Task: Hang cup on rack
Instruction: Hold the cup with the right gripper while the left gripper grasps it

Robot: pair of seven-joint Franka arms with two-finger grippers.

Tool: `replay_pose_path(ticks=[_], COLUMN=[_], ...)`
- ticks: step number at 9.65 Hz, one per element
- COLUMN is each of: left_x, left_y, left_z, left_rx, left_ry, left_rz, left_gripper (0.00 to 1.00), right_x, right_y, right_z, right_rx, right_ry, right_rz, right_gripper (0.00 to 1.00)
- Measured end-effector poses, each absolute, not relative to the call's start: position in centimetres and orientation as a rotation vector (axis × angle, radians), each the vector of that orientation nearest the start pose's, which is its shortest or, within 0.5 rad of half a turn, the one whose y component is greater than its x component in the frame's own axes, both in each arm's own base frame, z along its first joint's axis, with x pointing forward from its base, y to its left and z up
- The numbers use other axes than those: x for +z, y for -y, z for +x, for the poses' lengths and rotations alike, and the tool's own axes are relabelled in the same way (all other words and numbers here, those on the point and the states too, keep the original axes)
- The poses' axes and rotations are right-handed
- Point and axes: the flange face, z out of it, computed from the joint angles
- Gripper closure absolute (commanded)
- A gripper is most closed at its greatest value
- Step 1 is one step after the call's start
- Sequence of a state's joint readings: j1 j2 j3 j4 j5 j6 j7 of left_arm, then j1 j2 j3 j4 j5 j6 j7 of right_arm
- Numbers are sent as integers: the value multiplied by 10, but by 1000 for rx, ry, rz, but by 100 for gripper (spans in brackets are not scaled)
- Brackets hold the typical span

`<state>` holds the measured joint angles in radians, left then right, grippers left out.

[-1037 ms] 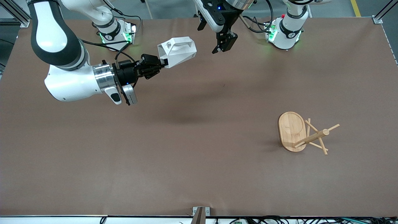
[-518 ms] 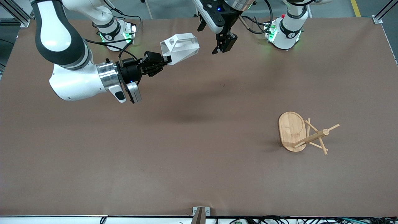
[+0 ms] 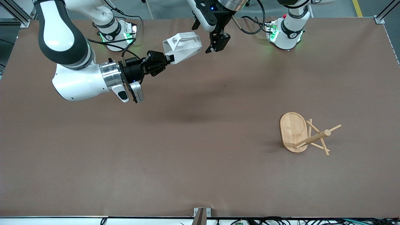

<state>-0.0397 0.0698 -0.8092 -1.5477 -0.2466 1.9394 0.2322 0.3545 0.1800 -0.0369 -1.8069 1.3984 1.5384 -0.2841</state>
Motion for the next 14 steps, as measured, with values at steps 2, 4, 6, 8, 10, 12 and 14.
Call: replay_pose_path(ticks=[2,4,6,8,10,12,14], left_x=[649,647,644,643,643,641,640], left_y=[453,457,460,460,461,461,462], left_z=[400,401,406,410,411,411,411], left_rx=[-443,-466,-504,-528,-538,-534,-536], left_ry=[-1707,-1713,-1713,-1707,-1707,-1710,-1714], left_rz=[-3057,-3054,-3056,-3064,-3065,-3062,-3042], left_gripper=[0,0,0,7,41,69,87], right_x=[499,499,499,498,498,496,494], right_y=[-289,-290,-296,-309,-318,-318,-318], right_z=[528,528,527,522,520,521,522], right_rx=[411,411,402,401,392,382,378], right_ry=[241,242,241,249,248,245,245], right_rz=[-1721,-1721,-1728,-1736,-1745,-1749,-1751], right_gripper=[99,100,100,100,99,99,99])
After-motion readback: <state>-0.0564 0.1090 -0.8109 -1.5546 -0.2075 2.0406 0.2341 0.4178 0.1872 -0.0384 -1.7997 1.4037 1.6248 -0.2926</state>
